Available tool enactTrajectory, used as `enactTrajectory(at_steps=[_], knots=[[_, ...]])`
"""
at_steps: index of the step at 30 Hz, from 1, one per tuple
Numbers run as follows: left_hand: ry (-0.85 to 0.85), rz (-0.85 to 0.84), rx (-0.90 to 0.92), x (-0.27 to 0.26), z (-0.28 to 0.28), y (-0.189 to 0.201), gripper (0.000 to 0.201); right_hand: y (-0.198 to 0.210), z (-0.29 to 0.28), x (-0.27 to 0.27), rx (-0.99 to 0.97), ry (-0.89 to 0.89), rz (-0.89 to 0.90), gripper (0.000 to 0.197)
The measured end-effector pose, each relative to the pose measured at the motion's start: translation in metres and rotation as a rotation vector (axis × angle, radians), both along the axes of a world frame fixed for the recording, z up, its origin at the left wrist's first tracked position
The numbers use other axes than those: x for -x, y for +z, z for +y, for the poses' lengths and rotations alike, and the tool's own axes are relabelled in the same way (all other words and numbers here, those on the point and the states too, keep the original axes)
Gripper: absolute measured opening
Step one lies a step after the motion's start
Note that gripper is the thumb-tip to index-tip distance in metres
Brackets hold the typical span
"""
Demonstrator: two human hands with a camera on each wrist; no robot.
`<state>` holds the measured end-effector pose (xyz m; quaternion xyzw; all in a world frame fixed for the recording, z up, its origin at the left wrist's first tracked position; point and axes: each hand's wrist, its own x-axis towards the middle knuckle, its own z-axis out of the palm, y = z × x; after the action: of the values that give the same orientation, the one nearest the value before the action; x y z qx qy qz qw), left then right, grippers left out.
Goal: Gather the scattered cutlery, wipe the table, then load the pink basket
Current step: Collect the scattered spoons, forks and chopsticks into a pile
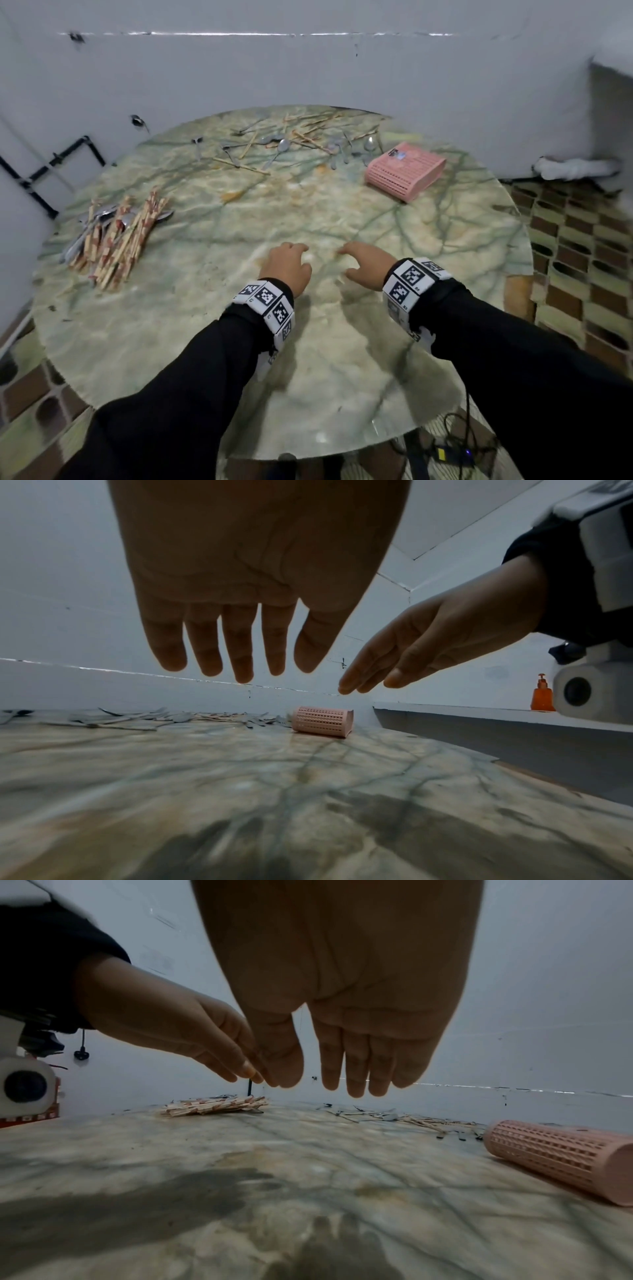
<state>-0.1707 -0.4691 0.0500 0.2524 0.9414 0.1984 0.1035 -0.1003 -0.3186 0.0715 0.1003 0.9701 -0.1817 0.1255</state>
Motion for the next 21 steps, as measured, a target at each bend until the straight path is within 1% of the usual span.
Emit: enactTrajectory(at_steps=[6, 16, 21], knots=[[0.024, 0.002, 0.011, -0.008, 0.021, -0.001, 0.043, 0.001, 0.023, -0.002, 0.022, 0.021, 0.005, 0.051], [0.077, -0.009, 0.056, -0.002, 0.038, 0.003, 0.043, -0.006, 0.035, 0.003, 0.084, 0.085, 0.007, 0.051], [0.138, -0.004, 0.034, -0.003, 0.066, 0.008, 0.041, -0.003, 0.068, 0.006, 0.084, 0.114, 0.010, 0.051]])
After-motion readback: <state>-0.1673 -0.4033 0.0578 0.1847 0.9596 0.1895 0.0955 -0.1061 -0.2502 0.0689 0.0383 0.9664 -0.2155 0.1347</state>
